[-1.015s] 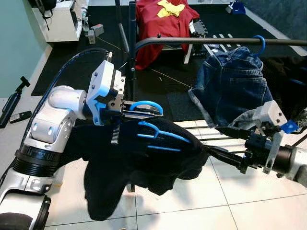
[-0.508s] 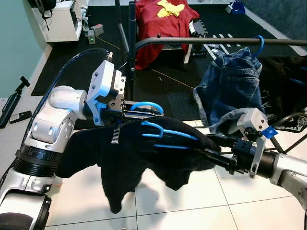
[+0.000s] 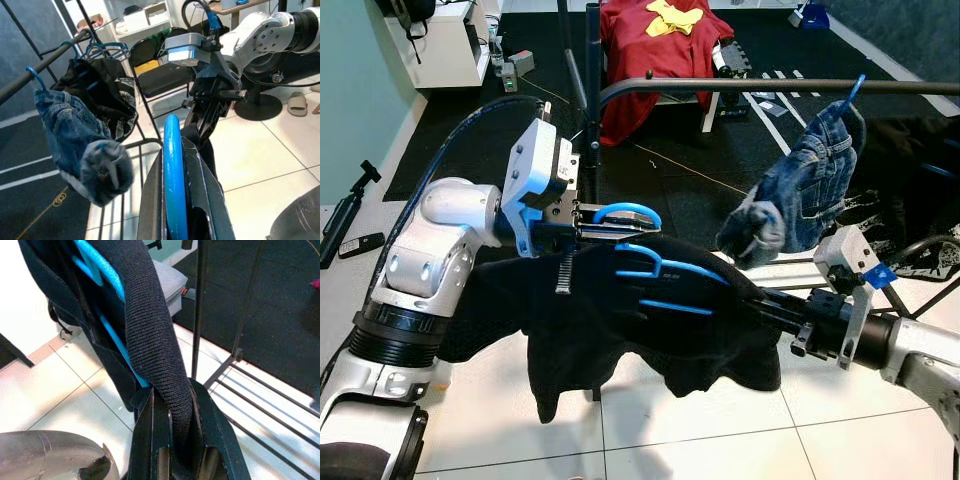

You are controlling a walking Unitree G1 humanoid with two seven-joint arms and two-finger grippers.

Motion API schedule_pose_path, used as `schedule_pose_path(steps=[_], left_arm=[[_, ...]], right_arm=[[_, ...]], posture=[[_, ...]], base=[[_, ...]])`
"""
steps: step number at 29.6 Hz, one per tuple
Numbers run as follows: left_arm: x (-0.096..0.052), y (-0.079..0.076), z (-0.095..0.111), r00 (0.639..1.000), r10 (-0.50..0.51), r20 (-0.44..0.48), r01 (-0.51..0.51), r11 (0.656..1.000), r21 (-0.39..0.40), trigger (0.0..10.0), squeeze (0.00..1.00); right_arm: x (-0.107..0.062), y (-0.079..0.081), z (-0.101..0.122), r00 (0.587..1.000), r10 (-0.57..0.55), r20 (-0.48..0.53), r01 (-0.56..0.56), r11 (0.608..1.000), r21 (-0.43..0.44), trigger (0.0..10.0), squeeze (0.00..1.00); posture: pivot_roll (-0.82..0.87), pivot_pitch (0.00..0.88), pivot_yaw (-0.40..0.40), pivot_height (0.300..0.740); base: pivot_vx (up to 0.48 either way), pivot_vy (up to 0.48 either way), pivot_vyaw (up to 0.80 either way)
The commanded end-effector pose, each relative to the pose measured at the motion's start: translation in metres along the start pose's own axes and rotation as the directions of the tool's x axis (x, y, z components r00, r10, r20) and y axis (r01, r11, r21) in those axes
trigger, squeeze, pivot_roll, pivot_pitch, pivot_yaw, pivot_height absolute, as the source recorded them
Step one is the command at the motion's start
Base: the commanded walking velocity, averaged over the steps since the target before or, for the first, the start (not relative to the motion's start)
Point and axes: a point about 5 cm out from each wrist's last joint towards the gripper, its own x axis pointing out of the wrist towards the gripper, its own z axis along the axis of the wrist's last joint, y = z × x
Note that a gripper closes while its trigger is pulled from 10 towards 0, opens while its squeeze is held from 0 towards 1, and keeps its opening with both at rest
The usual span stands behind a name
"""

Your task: Hang hanger

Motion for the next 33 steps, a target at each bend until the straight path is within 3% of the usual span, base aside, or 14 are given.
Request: schedule_pose_path(steps=[1, 6, 10, 16, 17, 18, 19, 26, 27, 28, 30, 32, 33], left_arm=[[0.002, -0.002, 0.002, 0.999, -0.029, 0.037, 0.029, 0.999, -0.016, 0.0, 0.0], [0.001, -0.003, 0.005, 0.997, -0.035, 0.072, 0.037, 0.999, -0.034, 0.0, 0.0], [-0.002, -0.004, 0.011, 0.987, -0.046, 0.151, 0.059, 0.995, -0.078, 0.0, 0.0], [-0.005, -0.004, 0.01, 0.985, -0.049, 0.165, 0.065, 0.994, -0.093, 0.0, 0.0], [-0.005, -0.004, 0.008, 0.988, -0.042, 0.15, 0.056, 0.994, -0.09, 1.7, 0.0], [-0.005, -0.004, 0.007, 0.99, -0.038, 0.136, 0.05, 0.995, -0.088, 4.5, 0.0], [-0.005, -0.004, 0.005, 0.992, -0.038, 0.122, 0.049, 0.995, -0.083, 10.0, 0.0], [-0.006, -0.004, 0.0, 0.998, -0.034, 0.051, 0.037, 0.997, -0.063, 10.0, 0.0], [-0.007, -0.006, -0.01, 0.998, -0.036, -0.057, 0.035, 0.999, -0.024, 10.0, 0.0], [-0.007, -0.007, -0.014, 0.994, -0.04, -0.097, 0.039, 0.999, -0.012, 10.0, 0.0], [-0.007, -0.007, -0.014, 0.994, -0.04, -0.097, 0.039, 0.999, -0.012, 10.0, 0.0], [-0.005, -0.01, -0.023, 0.982, -0.051, -0.181, 0.056, 0.998, 0.021, 10.0, 0.0], [-0.005, -0.01, -0.023, 0.982, -0.051, -0.181, 0.056, 0.998, 0.021, 10.0, 0.0]], right_arm=[[-0.005, -0.006, 0.002, 0.999, -0.041, 0.008, 0.041, 0.999, -0.008, 0.0, 0.0], [-0.005, -0.006, 0.003, 0.999, -0.042, 0.009, 0.042, 0.999, -0.01, 0.0, 0.0], [-0.006, -0.007, 0.004, 0.999, -0.045, 0.015, 0.045, 0.999, -0.017, 0.0, 0.0], [-0.009, -0.013, 0.01, 0.997, -0.07, 0.041, 0.071, 0.997, -0.033, 0.0, 0.0], [-0.011, -0.017, 0.013, 0.995, -0.082, 0.055, 0.084, 0.996, -0.036, 0.0, 0.0], [-0.014, -0.019, 0.016, 0.994, -0.091, 0.066, 0.093, 0.995, -0.038, 0.0, 0.0], [-0.016, -0.021, 0.019, 0.992, -0.098, 0.074, 0.101, 0.994, -0.039, 0.0, 0.0], [-0.025, -0.031, 0.021, 0.988, -0.143, 0.05, 0.147, 0.986, -0.076, 0.0, 0.0], [-0.032, -0.039, 0.023, 0.98, -0.197, 0.038, 0.2, 0.974, -0.105, 0.0, 0.0], [-0.033, -0.043, 0.024, 0.974, -0.223, 0.031, 0.225, 0.966, -0.124, 0.0, 0.0], [-0.033, -0.043, 0.024, 0.974, -0.223, 0.031, 0.225, 0.966, -0.124, 0.0, 0.0], [-0.03, -0.043, 0.019, 0.974, -0.225, -0.004, 0.222, 0.964, -0.147, 0.0, 0.0], [-0.03, -0.043, 0.019, 0.974, -0.225, -0.004, 0.222, 0.964, -0.147, 0.0, 0.0]], posture=[[-0.12, 0.186, 0.004, 0.74], [-0.12, 0.187, 0.005, 0.74], [-0.12, 0.187, 0.005, 0.74], [-0.12, 0.184, 0.005, 0.74], [-0.12, 0.181, 0.005, 0.74], [-0.12, 0.181, 0.005, 0.74], [-0.12, 0.181, 0.005, 0.74], [-0.12, 0.18, 0.003, 0.74], [-0.12, 0.18, 0.003, 0.74], [-0.12, 0.181, 0.003, 0.74], [-0.12, 0.181, 0.003, 0.74], [-0.12, 0.182, 0.003, 0.74], [-0.12, 0.182, 0.003, 0.74]], base=[[0.0, 0.0, 0.0], [0.0, 0.0, 0.0], [0.0, 0.0, 0.0], [0.0, 0.0, 0.0], [0.0, 0.0, 0.0], [0.0, 0.0, 0.0], [0.0, 0.0, 0.0], [0.0, 0.0, 0.0], [0.0, 0.0, 0.0], [0.0, 0.0, 0.0], [0.0, 0.0, 0.0], [0.0, 0.0, 0.0], [0.0, 0.0, 0.0]])
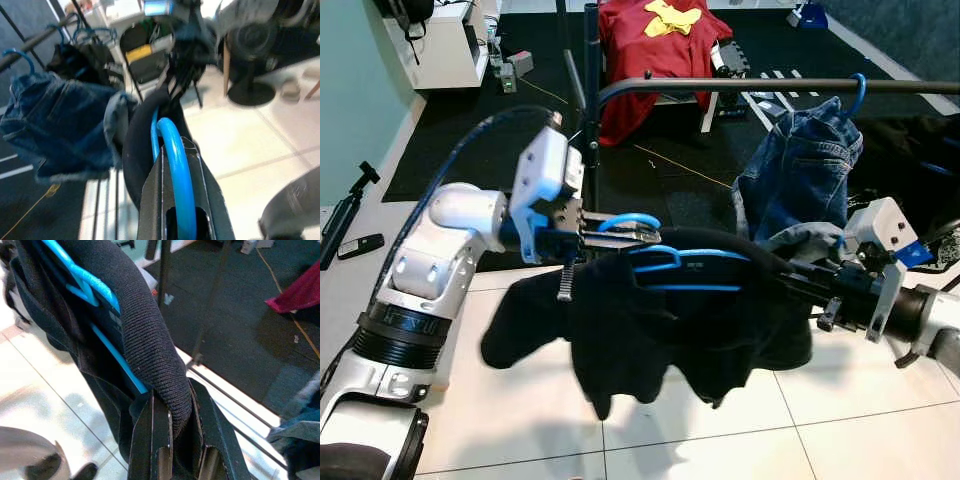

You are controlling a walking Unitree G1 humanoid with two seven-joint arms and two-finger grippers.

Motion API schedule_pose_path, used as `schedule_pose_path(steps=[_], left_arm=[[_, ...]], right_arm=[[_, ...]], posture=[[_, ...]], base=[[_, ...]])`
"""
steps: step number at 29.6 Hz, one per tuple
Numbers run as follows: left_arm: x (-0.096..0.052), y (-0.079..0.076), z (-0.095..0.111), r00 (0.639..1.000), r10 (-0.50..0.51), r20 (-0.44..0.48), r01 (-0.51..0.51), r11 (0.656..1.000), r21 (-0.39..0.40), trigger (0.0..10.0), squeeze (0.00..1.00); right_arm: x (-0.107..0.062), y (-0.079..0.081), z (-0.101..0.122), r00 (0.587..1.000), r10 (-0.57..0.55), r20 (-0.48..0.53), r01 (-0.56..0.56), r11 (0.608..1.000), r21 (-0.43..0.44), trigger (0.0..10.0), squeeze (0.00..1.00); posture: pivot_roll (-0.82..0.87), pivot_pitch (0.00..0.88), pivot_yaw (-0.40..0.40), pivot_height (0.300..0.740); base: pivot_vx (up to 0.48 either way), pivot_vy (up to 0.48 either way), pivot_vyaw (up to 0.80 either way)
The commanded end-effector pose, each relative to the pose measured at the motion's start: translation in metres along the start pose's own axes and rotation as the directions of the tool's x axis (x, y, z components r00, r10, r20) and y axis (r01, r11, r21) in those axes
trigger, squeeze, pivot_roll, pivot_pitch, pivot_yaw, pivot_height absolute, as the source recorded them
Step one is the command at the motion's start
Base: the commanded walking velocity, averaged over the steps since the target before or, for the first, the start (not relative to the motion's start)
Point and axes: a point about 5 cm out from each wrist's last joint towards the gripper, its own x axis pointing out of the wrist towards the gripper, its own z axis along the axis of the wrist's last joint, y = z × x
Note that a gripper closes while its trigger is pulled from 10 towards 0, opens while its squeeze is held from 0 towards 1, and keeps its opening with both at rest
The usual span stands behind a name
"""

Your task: Hang hanger

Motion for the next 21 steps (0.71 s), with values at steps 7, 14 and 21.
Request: schedule_pose_path(steps=[7, 14, 21], left_arm=[[-0.002, -0.008, -0.014, 0.996, -0.011, -0.089, 0.011, 1.0, -0.004, 10.0, 0.0], [0.0, -0.007, -0.009, 0.999, 0.001, -0.04, -0.002, 1.0, -0.009, 10.0, 0.0], [0.0, -0.006, -0.005, 1.0, 0.002, -0.022, -0.002, 1.0, 0.004, 10.0, 0.0]], right_arm=[[-0.001, -0.001, -0.014, 0.998, -0.048, -0.039, 0.05, 0.998, 0.048, 10.0, 0.25], [0.003, 0.006, -0.011, 1.0, -0.017, 0.004, 0.017, 0.997, 0.078, 10.0, 1.0], [0.002, 0.003, -0.005, 0.997, -0.035, 0.074, 0.028, 0.995, 0.092, 10.0, 1.0]], posture=[[-0.12, 0.188, 0.002, 0.74], [-0.12, 0.19, 0.005, 0.74], [-0.12, 0.19, 0.007, 0.74]], base=[[0.0, 0.0, 0.0], [0.0, 0.0, 0.0], [0.0, 0.0, 0.0]])
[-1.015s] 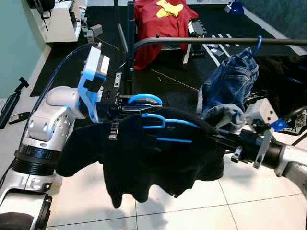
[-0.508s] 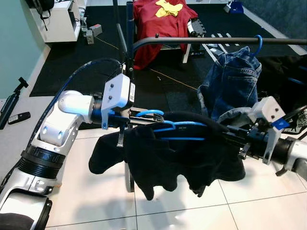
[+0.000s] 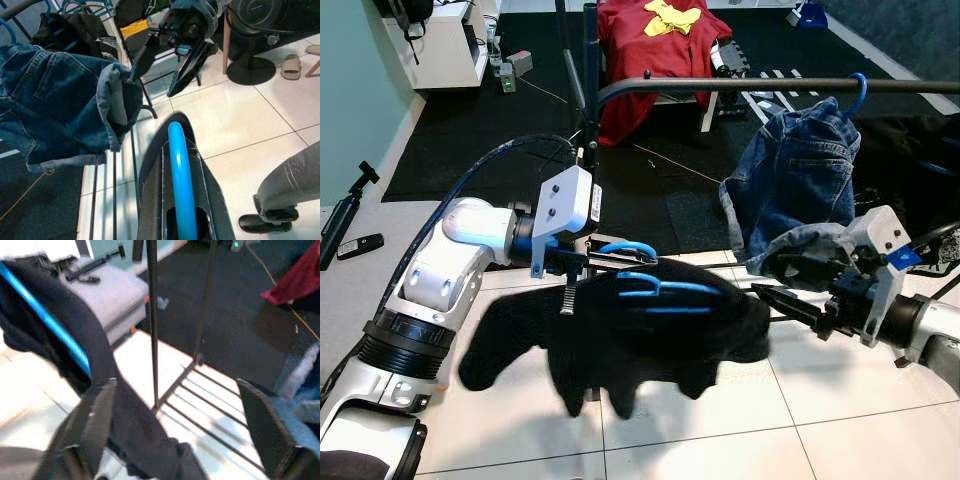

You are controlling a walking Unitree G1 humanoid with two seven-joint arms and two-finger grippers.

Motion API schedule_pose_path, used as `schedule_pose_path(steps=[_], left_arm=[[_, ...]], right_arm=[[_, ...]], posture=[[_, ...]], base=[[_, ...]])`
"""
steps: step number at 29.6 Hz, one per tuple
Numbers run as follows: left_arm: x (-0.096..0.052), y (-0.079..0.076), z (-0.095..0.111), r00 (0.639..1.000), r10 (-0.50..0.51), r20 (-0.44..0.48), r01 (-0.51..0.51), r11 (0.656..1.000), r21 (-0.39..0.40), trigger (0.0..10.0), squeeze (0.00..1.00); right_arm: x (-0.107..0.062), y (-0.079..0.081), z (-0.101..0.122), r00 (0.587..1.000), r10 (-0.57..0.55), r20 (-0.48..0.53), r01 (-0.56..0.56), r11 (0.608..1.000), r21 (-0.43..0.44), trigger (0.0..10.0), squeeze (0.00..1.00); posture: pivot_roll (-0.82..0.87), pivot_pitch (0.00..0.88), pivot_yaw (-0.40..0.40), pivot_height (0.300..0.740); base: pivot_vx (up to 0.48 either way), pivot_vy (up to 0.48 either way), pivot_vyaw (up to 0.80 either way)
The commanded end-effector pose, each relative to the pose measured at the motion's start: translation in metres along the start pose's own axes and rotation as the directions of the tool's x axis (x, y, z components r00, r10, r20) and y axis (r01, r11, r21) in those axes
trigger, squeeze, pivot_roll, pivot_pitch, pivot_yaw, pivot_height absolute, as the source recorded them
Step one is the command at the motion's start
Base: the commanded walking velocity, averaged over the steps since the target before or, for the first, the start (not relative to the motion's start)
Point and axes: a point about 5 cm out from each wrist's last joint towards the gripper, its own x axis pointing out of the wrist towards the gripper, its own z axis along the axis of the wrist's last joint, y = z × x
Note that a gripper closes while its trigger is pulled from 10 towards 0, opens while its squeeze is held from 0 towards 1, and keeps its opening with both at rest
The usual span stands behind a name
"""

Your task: Hang hanger

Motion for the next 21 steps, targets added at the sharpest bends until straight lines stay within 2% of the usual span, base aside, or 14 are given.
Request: schedule_pose_path(steps=[1, 2, 3, 4, 6, 7, 9, 10, 15, 16, 17, 18, 20, 21], left_arm=[[-0.002, 0.0, 0.007, 0.999, -0.005, 0.036, 0.004, 1.0, 0.029, 10.0, 0.0], [-0.002, 0.0, 0.007, 0.999, -0.005, 0.036, 0.004, 1.0, 0.029, 10.0, 0.0], [-0.002, 0.0, 0.008, 0.999, -0.008, 0.04, 0.007, 0.999, 0.032, 10.0, 0.0], [-0.002, 0.0, 0.01, 0.999, -0.009, 0.045, 0.008, 0.999, 0.035, 10.0, 0.0], [-0.002, 0.0, 0.01, 0.999, -0.009, 0.045, 0.008, 0.999, 0.035, 10.0, 0.0], [-0.001, 0.001, 0.011, 0.999, -0.007, 0.05, 0.005, 0.999, 0.039, 10.0, 0.0], [-0.001, 0.001, 0.011, 0.999, -0.007, 0.05, 0.005, 0.999, 0.039, 10.0, 0.0], [0.002, 0.003, 0.012, 0.998, 0.012, 0.055, -0.015, 0.999, 0.041, 10.0, 0.0], [0.008, 0.01, 0.012, 0.992, 0.111, 0.062, -0.112, 0.994, 0.014, 10.0, 0.0], [0.01, 0.018, 0.009, 0.974, 0.221, 0.047, -0.22, 0.975, -0.027, 10.0, 0.0], [0.01, 0.018, 0.009, 0.974, 0.221, 0.047, -0.22, 0.975, -0.027, 10.0, 0.0], [0.009, 0.025, 0.005, 0.944, 0.327, 0.035, -0.324, 0.944, -0.065, 10.0, 0.0], [0.009, 0.025, 0.005, 0.944, 0.327, 0.035, -0.324, 0.944, -0.065, 10.0, 0.0], [0.007, 0.031, 0.003, 0.902, 0.432, 0.018, -0.429, 0.898, -0.101, 10.0, 0.0]], right_arm=[[-0.003, -0.002, 0.006, 0.999, -0.008, 0.047, 0.008, 1.0, 0.005, 10.0, 1.0], [-0.003, -0.002, 0.006, 0.999, -0.008, 0.047, 0.008, 1.0, 0.005, 10.0, 1.0], [-0.003, -0.002, 0.007, 0.999, -0.005, 0.053, 0.004, 1.0, 0.009, 7.9, 1.0], [-0.003, -0.001, 0.005, 0.999, 0.002, 0.051, -0.003, 1.0, 0.01, 1.1, 0.93], [-0.003, -0.001, 0.005, 0.999, 0.002, 0.051, -0.003, 1.0, 0.01, 1.1, 0.93], [-0.002, 0.0, 0.005, 0.998, 0.009, 0.054, -0.01, 1.0, 0.011, 4.6, 0.4], [-0.002, 0.0, 0.005, 0.998, 0.009, 0.054, -0.01, 1.0, 0.011, 4.6, 0.4], [0.0, 0.002, 0.008, 0.996, 0.013, 0.087, -0.015, 1.0, 0.025, 10.0, 0.0], [0.005, 0.004, 0.018, 0.982, -0.003, 0.191, -0.013, 0.997, 0.081, 10.0, 0.0], [0.007, 0.004, 0.022, 0.967, -0.042, 0.252, 0.012, 0.993, 0.118, 10.0, 0.0], [0.007, 0.004, 0.022, 0.967, -0.042, 0.252, 0.012, 0.993, 0.118, 10.0, 0.0], [0.008, 0.001, 0.025, 0.948, -0.111, 0.298, 0.066, 0.985, 0.157, 10.0, 0.0], [0.008, 0.001, 0.025, 0.948, -0.111, 0.298, 0.066, 0.985, 0.157, 10.0, 0.0], [0.007, -0.004, 0.027, 0.918, -0.195, 0.345, 0.125, 0.969, 0.215, 10.0, 0.0]], posture=[[-0.12, 0.19, 0.007, 0.74], [-0.12, 0.19, 0.007, 0.74], [-0.12, 0.188, 0.007, 0.74], [-0.12, 0.188, 0.007, 0.74], [-0.12, 0.188, 0.007, 0.74], [-0.11, 0.186, 0.008, 0.74], [-0.11, 0.186, 0.008, 0.74], [-0.11, 0.186, 0.009, 0.74], [-0.11, 0.186, 0.011, 0.74], [-0.12, 0.187, 0.015, 0.74], [-0.12, 0.187, 0.015, 0.74], [-0.12, 0.193, 0.019, 0.74], [-0.12, 0.193, 0.019, 0.74], [-0.12, 0.192, 0.021, 0.74]], base=[[0.0, 0.0, 0.0], [0.0, 0.0, 0.0], [0.0, 0.0, 0.0], [0.0, 0.0, 0.0], [0.0, 0.0, 0.0], [0.0, 0.0, 0.0], [0.0, 0.0, 0.0], [0.0, 0.0, 0.0], [0.0, 0.0, 0.0], [0.0, 0.0, 0.0], [0.0, 0.0, 0.0], [0.0, 0.0, 0.0], [0.0, 0.0, 0.0], [0.0, 0.0, 0.0]])
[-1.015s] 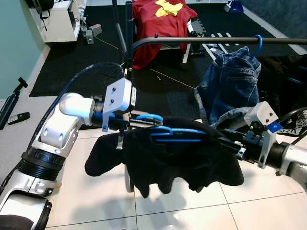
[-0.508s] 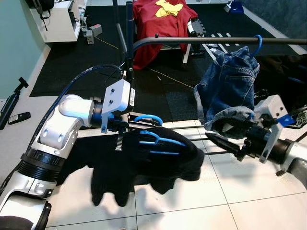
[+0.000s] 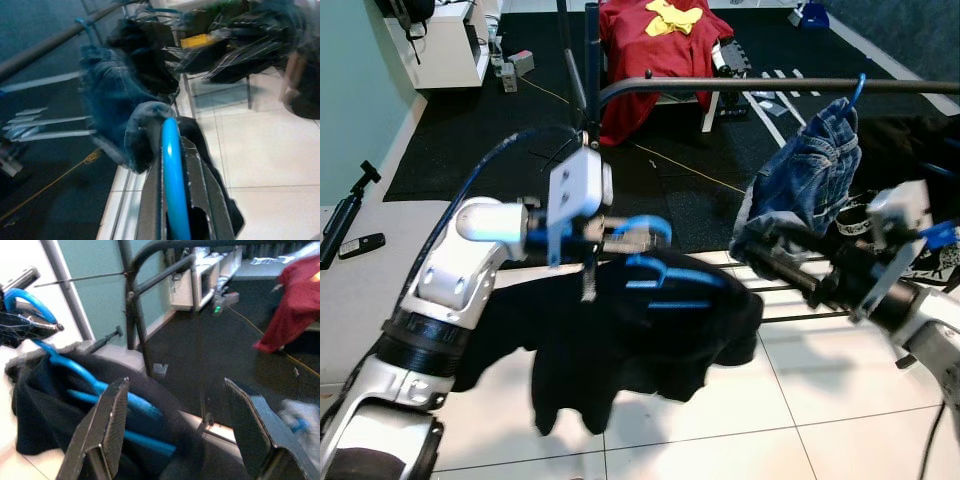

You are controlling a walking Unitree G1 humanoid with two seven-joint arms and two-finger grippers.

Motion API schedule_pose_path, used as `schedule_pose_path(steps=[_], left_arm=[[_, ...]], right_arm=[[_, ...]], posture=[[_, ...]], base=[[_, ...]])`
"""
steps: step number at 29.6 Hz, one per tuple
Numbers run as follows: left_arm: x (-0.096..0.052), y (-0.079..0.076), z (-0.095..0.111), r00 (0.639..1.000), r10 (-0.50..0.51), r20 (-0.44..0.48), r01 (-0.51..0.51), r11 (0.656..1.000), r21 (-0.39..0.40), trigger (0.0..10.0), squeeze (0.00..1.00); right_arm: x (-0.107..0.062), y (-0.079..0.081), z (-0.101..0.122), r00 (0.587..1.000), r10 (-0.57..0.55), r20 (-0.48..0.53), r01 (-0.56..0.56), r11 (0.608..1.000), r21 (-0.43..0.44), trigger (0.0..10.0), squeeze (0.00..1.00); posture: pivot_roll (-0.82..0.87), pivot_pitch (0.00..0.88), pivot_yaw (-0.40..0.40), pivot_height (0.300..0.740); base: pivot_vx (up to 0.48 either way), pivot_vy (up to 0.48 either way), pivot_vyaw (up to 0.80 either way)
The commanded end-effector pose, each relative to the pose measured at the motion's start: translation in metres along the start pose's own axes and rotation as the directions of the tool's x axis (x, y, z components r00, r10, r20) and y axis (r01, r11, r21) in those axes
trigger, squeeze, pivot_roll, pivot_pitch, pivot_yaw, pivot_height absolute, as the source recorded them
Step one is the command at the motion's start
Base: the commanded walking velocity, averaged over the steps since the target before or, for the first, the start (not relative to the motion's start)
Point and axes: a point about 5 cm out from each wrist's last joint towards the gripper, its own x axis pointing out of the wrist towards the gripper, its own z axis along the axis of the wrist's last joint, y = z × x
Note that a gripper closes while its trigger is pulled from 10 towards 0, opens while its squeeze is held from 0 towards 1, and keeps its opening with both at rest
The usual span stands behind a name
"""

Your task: Hang hanger

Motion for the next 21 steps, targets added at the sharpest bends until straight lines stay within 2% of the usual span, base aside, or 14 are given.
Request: schedule_pose_path(steps=[1, 2, 3, 5, 6, 7, 11, 12, 14, 15, 17, 19, 20, 21], left_arm=[[-0.002, 0.008, 0.002, 0.997, 0.082, -0.001, -0.082, 0.997, -0.011, 10.0, 0.0], [-0.002, 0.008, 0.002, 0.997, 0.082, -0.001, -0.082, 0.997, -0.011, 10.0, 0.0], [-0.006, 0.011, 0.007, 0.982, 0.184, 0.042, -0.18, 0.981, -0.075, 10.0, 0.0], [-0.006, 0.011, 0.007, 0.982, 0.184, 0.042, -0.18, 0.981, -0.075, 10.0, 0.0], [-0.011, 0.012, 0.02, 0.962, 0.248, 0.115, -0.23, 0.962, -0.148, 10.0, 0.0], [-0.016, 0.012, 0.032, 0.941, 0.283, 0.185, -0.24, 0.945, -0.224, 10.0, 0.0], [-0.016, 0.012, 0.032, 0.941, 0.283, 0.185, -0.24, 0.945, -0.224, 10.0, 0.0], [-0.025, 0.004, 0.055, 0.909, 0.242, 0.34, -0.134, 0.941, -0.311, 10.0, 0.0], [-0.025, 0.004, 0.055, 0.909, 0.242, 0.34, -0.134, 0.941, -0.311, 10.0, 0.0], [-0.028, 0.001, 0.062, 0.897, 0.213, 0.388, -0.085, 0.943, -0.321, 10.0, 0.0], [-0.03, -0.003, 0.068, 0.887, 0.182, 0.424, -0.04, 0.945, -0.323, 10.0, 0.0], [-0.03, -0.003, 0.068, 0.887, 0.182, 0.424, -0.04, 0.945, -0.323, 10.0, 0.0], [-0.032, -0.007, 0.075, 0.873, 0.144, 0.466, 0.011, 0.949, -0.315, 10.0, 0.0], [-0.032, -0.007, 0.075, 0.873, 0.144, 0.466, 0.011, 0.949, -0.315, 10.0, 0.0]], right_arm=[[-0.002, -0.003, 0.006, 0.998, -0.047, 0.043, 0.047, 0.999, 0.004, 10.0, 0.0], [-0.002, -0.003, 0.006, 0.998, -0.047, 0.043, 0.047, 0.999, 0.004, 10.0, 0.0], [-0.005, -0.009, 0.009, 0.984, -0.133, 0.117, 0.127, 0.99, 0.064, 10.0, 0.0], [-0.005, -0.009, 0.009, 0.984, -0.133, 0.117, 0.127, 0.99, 0.064, 10.0, 0.0], [-0.01, -0.014, 0.008, 0.965, -0.206, 0.164, 0.187, 0.975, 0.121, 10.0, 0.0], [-0.015, -0.018, 0.004, 0.953, -0.255, 0.166, 0.233, 0.962, 0.139, 10.0, 0.0], [-0.015, -0.018, 0.004, 0.953, -0.255, 0.166, 0.233, 0.962, 0.139, 10.0, 0.0], [-0.023, -0.024, -0.014, 0.936, -0.341, 0.092, 0.333, 0.938, 0.094, 10.0, 0.0], [-0.023, -0.024, -0.014, 0.936, -0.341, 0.092, 0.333, 0.938, 0.094, 10.0, 0.0], [-0.025, -0.025, -0.022, 0.929, -0.366, 0.054, 0.363, 0.93, 0.059, 10.0, 0.0], [-0.027, -0.026, -0.028, 0.919, -0.394, 0.024, 0.392, 0.919, 0.039, 10.0, 0.0], [-0.027, -0.026, -0.028, 0.919, -0.394, 0.024, 0.392, 0.919, 0.039, 10.0, 0.0], [-0.027, -0.025, -0.036, 0.918, -0.396, 0.0, 0.396, 0.918, 0.033, 10.0, 0.0], [-0.027, -0.025, -0.036, 0.918, -0.396, 0.0, 0.396, 0.918, 0.033, 10.0, 0.0]], posture=[[-0.12, 0.192, 0.021, 0.74], [-0.12, 0.192, 0.021, 0.74], [-0.12, 0.199, 0.027, 0.74], [-0.12, 0.199, 0.027, 0.74], [-0.11, 0.203, 0.022, 0.74], [-0.11, 0.208, 0.028, 0.74], [-0.11, 0.208, 0.028, 0.74], [-0.1, 0.206, 0.031, 0.74], [-0.1, 0.206, 0.031, 0.74], [-0.1, 0.206, 0.031, 0.74], [-0.1, 0.201, 0.035, 0.74], [-0.1, 0.201, 0.035, 0.74], [-0.09, 0.192, 0.036, 0.74], [-0.09, 0.192, 0.036, 0.74]], base=[[0.0, 0.0, 0.0], [0.0, 0.0, 0.0], [0.0, 0.0, 0.0], [0.0, 0.0, 0.0], [0.0, 0.0, 0.0], [0.0, 0.0, 0.0], [0.0, 0.0, 0.0], [0.0, 0.0, 0.0], [0.0, 0.0, 0.0], [0.0, 0.0, 0.0], [0.0, 0.0, 0.0], [0.0, 0.0, 0.0], [0.0, 0.0, 0.0], [0.0, 0.0, 0.0]])
